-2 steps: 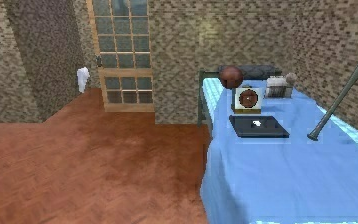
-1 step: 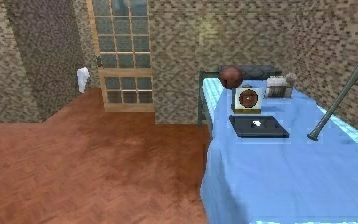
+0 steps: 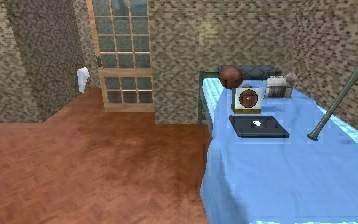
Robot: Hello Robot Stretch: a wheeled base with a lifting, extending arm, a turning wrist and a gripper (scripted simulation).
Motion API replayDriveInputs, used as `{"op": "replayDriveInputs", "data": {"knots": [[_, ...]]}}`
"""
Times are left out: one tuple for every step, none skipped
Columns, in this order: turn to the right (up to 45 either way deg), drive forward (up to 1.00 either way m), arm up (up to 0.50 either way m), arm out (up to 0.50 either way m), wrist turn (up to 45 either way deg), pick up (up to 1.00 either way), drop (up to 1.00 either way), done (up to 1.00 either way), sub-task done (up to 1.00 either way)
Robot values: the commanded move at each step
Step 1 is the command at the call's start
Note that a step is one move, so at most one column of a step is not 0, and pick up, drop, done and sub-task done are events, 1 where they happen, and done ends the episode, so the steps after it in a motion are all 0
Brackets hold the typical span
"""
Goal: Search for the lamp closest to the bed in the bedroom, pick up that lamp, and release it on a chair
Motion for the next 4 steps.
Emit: {"op": "replayDriveInputs", "data": {"knots": [[0.0, 0.0, 0.1, 0.0, 0.0, 0.0, 0.0, 0.0, 0.0], [0.0, 0.0, 0.5, 0.0, 0.0, 0.0, 0.0, 0.0, 0.0], [0.0, 0.0, 0.36, 0.0, 0.0, 0.0, 0.0, 0.0, 0.0], [0.0, 0.0, 0.0, 0.0, -45.0, 0.0, 0.0, 0.0, 0.0]]}}
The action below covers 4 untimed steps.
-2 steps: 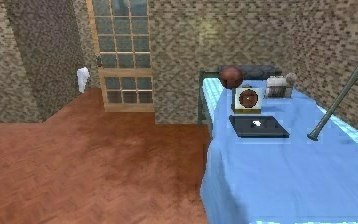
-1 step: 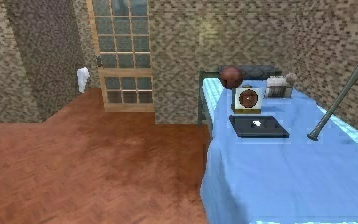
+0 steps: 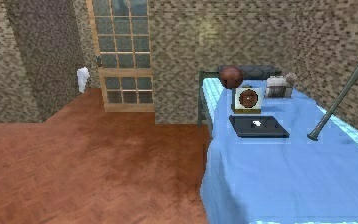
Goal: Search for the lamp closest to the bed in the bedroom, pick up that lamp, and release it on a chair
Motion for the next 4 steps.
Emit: {"op": "replayDriveInputs", "data": {"knots": [[0.0, 0.0, 0.0, 0.0, -45.0, 0.0, 0.0, 0.0, 0.0], [0.0, 0.0, 0.0, 0.0, -30.0, 0.0, 0.0, 0.0, 0.0], [0.0, 0.0, 0.0, -0.4, 0.0, 0.0, 0.0, 0.0, 0.0], [-45.0, 0.0, 0.0, 0.0, 0.0, 0.0, 0.0, 0.0, 0.0]]}}
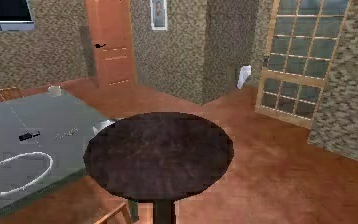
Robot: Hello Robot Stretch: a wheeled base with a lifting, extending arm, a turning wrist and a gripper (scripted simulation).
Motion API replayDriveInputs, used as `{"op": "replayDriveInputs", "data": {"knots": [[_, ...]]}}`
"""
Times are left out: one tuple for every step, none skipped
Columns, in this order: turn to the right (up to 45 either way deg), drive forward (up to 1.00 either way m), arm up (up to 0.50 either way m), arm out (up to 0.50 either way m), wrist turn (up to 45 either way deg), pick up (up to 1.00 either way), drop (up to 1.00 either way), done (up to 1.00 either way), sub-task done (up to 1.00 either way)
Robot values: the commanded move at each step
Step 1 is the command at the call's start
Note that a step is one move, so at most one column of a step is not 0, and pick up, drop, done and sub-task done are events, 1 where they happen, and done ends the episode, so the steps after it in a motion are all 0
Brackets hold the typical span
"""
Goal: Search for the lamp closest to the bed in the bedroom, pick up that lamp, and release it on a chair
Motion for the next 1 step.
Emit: {"op": "replayDriveInputs", "data": {"knots": [[-45.0, 0.0, 0.0, 0.0, 0.0, 0.0, 0.0, 0.0, 0.0]]}}
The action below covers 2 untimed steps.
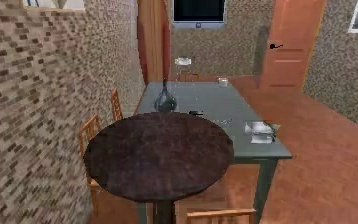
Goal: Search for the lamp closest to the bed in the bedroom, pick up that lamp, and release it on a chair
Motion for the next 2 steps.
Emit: {"op": "replayDriveInputs", "data": {"knots": [[-30.0, 0.0, 0.0, 0.0, 0.0, 0.0, 0.0, 0.0, 0.0], [0.0, 0.2, 0.0, 0.0, 0.0, 0.0, 0.0, 0.0, 0.0]]}}
